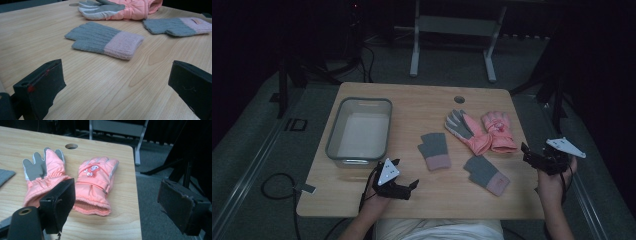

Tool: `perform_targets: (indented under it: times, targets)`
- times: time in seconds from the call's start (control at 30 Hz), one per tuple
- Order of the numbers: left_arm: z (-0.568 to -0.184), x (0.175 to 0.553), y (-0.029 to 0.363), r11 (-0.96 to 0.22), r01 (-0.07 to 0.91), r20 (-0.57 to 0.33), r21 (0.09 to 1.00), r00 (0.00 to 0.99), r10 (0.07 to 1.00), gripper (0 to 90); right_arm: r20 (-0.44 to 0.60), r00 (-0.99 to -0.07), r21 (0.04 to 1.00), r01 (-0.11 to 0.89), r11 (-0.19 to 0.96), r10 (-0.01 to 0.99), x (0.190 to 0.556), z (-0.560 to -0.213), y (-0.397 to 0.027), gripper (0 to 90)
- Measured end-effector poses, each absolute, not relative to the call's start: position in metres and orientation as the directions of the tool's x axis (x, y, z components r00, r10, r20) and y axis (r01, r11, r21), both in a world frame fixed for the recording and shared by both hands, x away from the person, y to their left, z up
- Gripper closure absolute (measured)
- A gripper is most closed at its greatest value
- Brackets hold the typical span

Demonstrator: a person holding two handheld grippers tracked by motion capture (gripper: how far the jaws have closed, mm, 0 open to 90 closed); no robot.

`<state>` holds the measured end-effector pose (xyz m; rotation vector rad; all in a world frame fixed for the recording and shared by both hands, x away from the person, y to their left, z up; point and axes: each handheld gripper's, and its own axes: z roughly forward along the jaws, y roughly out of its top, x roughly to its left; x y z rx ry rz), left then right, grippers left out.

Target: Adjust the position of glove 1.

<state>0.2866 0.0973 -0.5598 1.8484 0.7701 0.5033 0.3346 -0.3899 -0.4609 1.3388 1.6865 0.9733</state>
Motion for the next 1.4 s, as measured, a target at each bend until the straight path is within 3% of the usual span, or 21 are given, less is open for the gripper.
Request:
perform_targets:
  times: [0.93, 1.4]
  targets:
    - [-0.560, 0.287, 0.097, -0.276, 0.281, -0.006, 0.919, 0.712, 0.703, 0.0, -0.060, -0.410, 0.924, 0.321, 0.205, 0.910, 0.359, -0.425, -0.304, 10.7]
    - [-0.560, 0.287, 0.098, -0.274, 0.282, -0.012, 0.919, 0.716, 0.698, 0.0, -0.052, -0.594, 0.886, 0.343, 0.311, 0.803, 0.376, -0.445, -0.246, 13.3]
